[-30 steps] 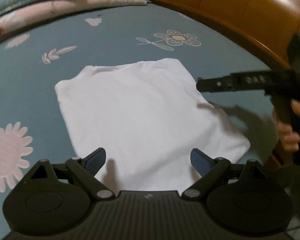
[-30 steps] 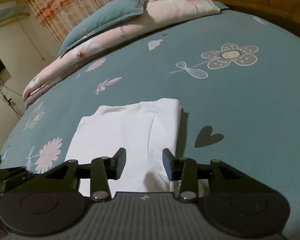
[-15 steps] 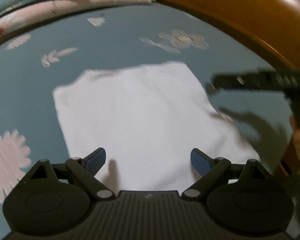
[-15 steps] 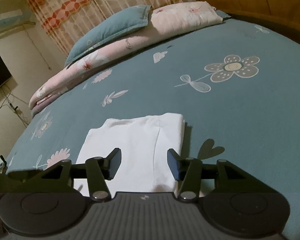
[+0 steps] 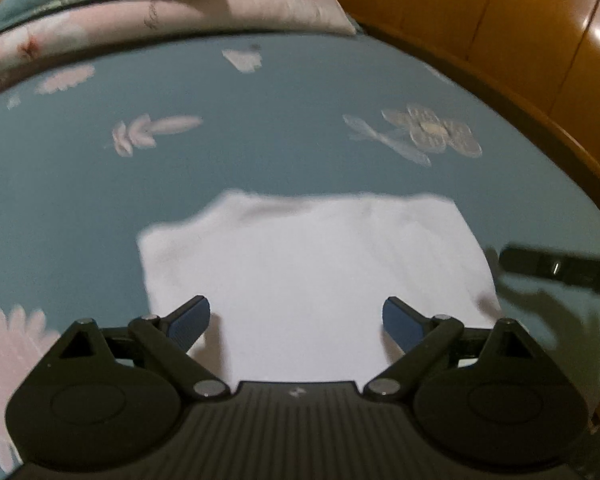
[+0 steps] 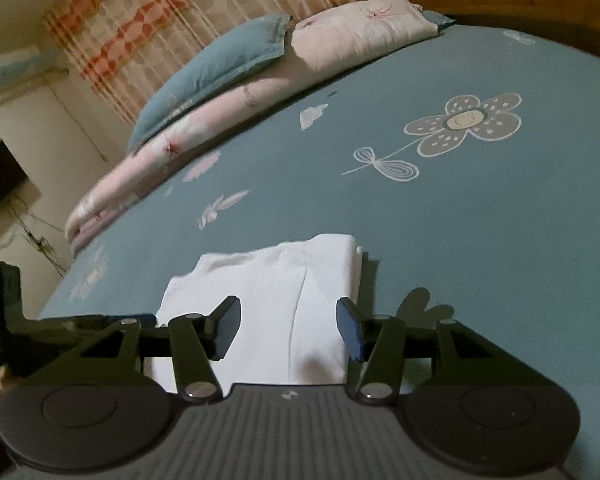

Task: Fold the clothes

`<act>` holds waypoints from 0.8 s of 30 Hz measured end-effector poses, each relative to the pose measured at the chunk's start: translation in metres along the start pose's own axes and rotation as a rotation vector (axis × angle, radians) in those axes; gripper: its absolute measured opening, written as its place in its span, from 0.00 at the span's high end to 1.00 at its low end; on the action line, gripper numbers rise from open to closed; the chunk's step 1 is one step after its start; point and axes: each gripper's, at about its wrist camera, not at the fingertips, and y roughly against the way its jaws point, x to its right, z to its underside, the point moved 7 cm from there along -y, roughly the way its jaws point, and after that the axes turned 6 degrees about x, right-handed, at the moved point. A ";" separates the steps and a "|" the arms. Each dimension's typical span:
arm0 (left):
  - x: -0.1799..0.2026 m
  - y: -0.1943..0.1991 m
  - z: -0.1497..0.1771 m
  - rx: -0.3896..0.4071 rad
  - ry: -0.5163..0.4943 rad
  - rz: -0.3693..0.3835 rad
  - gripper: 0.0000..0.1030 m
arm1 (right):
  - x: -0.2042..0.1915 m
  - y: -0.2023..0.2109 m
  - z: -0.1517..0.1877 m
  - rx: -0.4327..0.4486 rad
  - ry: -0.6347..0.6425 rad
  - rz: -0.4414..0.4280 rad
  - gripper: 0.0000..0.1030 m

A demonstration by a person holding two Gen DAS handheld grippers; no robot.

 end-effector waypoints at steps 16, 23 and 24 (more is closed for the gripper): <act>-0.021 -0.006 -0.027 0.016 0.088 -0.041 0.10 | 0.023 -0.022 -0.002 -0.005 -0.064 -0.002 0.38; -0.014 0.050 -0.009 0.013 0.150 -0.017 0.10 | 0.028 -0.020 -0.003 0.001 -0.076 0.008 0.37; -0.014 0.055 -0.003 0.006 0.162 -0.019 0.10 | 0.029 -0.020 -0.003 0.002 -0.077 0.010 0.37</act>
